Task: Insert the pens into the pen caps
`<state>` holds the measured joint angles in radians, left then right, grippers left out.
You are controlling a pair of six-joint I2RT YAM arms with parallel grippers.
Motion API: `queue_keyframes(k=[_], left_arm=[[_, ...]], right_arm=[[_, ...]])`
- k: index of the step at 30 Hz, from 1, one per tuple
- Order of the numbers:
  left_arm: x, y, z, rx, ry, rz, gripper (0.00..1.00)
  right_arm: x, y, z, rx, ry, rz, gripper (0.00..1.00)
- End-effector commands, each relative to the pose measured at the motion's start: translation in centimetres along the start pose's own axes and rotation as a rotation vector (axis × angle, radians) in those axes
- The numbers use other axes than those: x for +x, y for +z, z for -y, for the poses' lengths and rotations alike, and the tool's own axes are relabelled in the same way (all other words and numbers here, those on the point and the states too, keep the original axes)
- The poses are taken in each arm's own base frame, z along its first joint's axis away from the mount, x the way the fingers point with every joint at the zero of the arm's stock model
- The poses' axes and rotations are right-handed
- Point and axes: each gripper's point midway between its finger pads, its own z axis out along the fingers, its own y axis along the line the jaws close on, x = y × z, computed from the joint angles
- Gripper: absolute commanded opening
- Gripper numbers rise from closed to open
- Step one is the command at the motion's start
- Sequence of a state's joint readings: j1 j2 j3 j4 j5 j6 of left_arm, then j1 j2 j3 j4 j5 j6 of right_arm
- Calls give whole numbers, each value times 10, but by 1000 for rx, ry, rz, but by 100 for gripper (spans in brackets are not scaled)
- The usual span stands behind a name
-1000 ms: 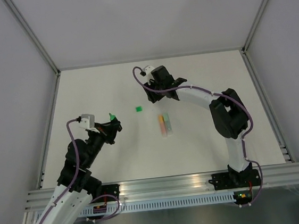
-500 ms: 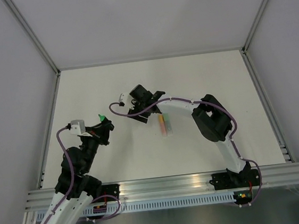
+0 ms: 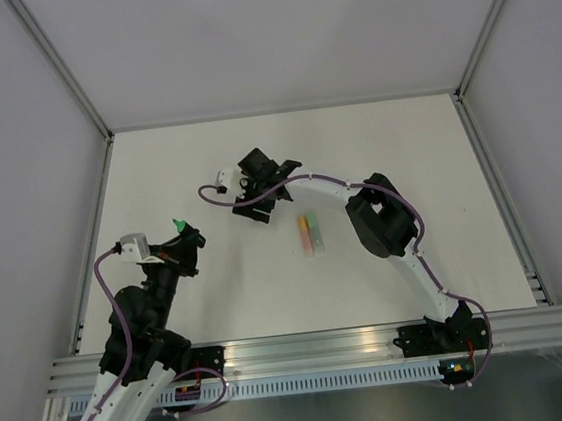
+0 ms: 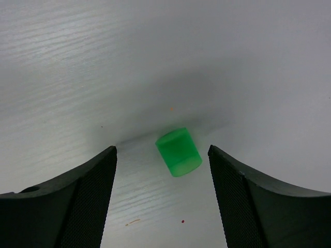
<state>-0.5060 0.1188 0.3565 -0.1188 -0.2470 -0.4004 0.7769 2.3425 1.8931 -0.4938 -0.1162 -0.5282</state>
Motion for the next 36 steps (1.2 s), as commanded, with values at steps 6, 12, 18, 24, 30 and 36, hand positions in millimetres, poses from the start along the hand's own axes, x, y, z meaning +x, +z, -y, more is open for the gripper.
queue_keyframes(k=[6,12,18,24,30,36], left_arm=[[-9,-2,-1,-15,-36,35,2],[-9,-2,-2,-21,-35,35,2],[-9,-2,-2,-19,-36,35,2],[-8,-1,-2,-21,-35,33,2],[-7,0,-2,-18,-34,30,2],[-7,-1,-1,-15,-33,30,2]], right_arm=[[5,0,5,-123,60,60,74],[5,-1,-2,-179,93,79,70],[3,-4,-8,-218,75,91,71],[1,0,-3,-207,51,100,73],[6,8,5,-163,51,83,73],[7,14,6,-160,41,88,74]])
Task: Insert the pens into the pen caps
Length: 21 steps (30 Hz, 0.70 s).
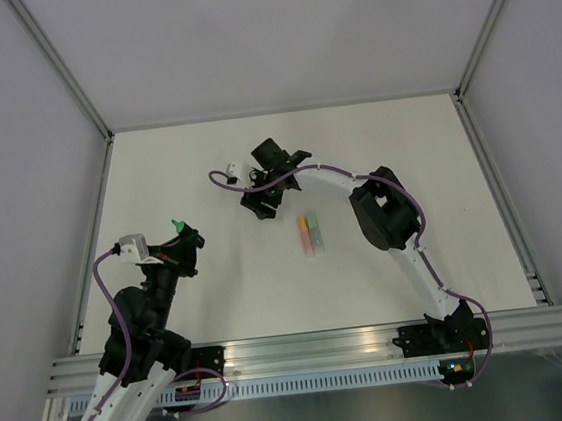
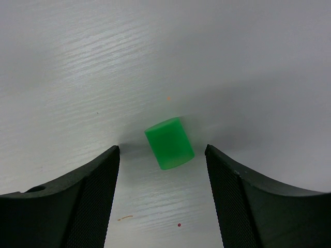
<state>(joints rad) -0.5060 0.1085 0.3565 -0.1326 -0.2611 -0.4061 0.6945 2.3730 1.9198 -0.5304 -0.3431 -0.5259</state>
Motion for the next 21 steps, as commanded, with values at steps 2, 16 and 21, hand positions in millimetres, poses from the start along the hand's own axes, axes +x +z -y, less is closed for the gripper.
queue_keyframes(k=[2,16,21], left_arm=[[-7,1,2,1,-30,28,2],[-8,1,3,2,-29,30,2],[-8,1,3,2,-29,30,2]], right_arm=[[-1,14,6,4,-42,13,74],[6,17,-5,-43,-5,0,52],[13,11,-8,-30,11,-25,49]])
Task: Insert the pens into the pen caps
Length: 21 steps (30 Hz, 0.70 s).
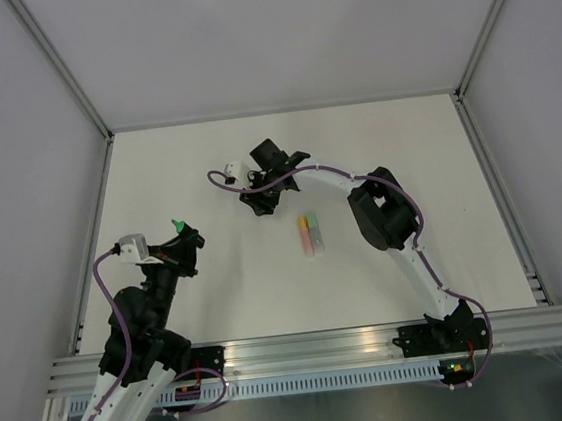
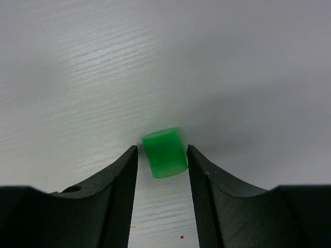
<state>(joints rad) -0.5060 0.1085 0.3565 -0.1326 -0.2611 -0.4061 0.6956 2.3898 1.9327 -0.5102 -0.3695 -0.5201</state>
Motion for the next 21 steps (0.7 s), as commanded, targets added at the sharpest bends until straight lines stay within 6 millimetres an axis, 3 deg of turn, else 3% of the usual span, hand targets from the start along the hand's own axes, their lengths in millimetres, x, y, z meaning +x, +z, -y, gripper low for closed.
queue_keyframes(k=[1,5,10,12,14,16,21], left_arm=[[-7,1,2,-1,-30,28,2],[-7,1,1,-7,-30,29,2],[-8,0,1,-4,-31,32,2],[-8,1,2,-3,-32,30,2],[-7,1,1,-3,-31,27,2],[-7,1,1,-7,-31,27,2],[-7,1,-1,-17,-29,28,2]], right_arm=[[18,2,-7,-14,14,-52,49],[18,1,-4,16,28,-63,43],[18,-6,-9,4,83,-85,43],[16,-10,-17,-22,89,-73,45],[10,-16,-24,-39,86,-52,55],[5,-19,-19,-6,86,-41,61],[3,-17,0,102,124,-56,61]])
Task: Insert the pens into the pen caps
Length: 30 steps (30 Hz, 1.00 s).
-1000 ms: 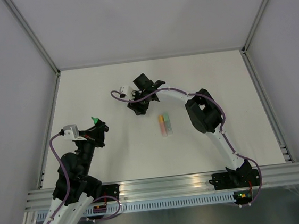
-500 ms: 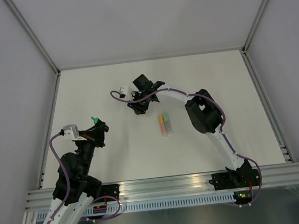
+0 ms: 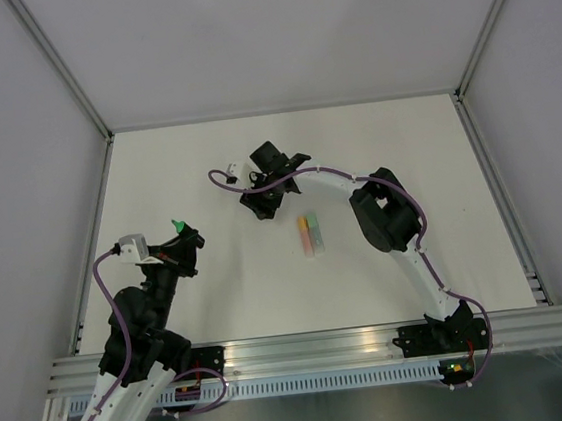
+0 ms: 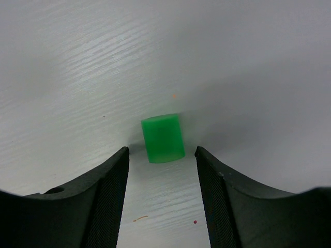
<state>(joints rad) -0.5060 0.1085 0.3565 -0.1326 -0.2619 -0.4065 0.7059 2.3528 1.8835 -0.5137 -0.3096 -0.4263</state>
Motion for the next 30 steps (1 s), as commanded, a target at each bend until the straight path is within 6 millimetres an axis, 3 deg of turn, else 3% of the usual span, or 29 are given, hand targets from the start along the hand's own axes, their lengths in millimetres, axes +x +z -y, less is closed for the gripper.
queue_keyframes(k=[1,30], left_arm=[[-6,1,-1,-16,-29,26,2],[-6,2,4,14,-28,28,2]], right_arm=[[-4,-10,8,69,35,-15,61],[-5,20,-1,-7,-69,5,60]])
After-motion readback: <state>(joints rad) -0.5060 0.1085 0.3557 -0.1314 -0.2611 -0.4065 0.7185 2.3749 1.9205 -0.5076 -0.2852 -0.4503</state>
